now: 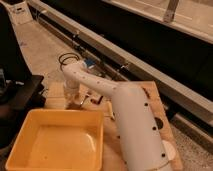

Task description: Wipe table surface with brush

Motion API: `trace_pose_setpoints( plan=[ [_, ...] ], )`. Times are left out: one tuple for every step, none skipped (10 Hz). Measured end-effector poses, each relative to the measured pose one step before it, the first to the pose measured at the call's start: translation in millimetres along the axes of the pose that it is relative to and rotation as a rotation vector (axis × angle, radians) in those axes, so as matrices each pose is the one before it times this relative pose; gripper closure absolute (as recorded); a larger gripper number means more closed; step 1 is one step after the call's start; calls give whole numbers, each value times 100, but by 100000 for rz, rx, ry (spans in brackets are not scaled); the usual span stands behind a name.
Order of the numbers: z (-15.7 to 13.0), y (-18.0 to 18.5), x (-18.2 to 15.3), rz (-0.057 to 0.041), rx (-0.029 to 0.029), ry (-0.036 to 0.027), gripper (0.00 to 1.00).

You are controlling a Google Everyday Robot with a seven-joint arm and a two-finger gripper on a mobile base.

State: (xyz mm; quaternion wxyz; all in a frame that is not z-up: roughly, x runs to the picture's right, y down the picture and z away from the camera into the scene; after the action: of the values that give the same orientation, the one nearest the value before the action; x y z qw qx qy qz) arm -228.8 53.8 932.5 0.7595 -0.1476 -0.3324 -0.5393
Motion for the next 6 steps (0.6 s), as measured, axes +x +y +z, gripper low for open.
trace_pose_setpoints(
  plan=[
    [-48, 591, 247, 1580, -361, 61, 100],
    [102, 313, 250, 723, -710, -75, 100],
    [225, -144, 345, -171, -359, -406, 100],
    [271, -426, 324, -789, 302, -293, 100],
    [345, -540, 451, -1330, 683, -501, 100],
    [372, -661, 50, -1247, 576, -608, 100]
  ],
)
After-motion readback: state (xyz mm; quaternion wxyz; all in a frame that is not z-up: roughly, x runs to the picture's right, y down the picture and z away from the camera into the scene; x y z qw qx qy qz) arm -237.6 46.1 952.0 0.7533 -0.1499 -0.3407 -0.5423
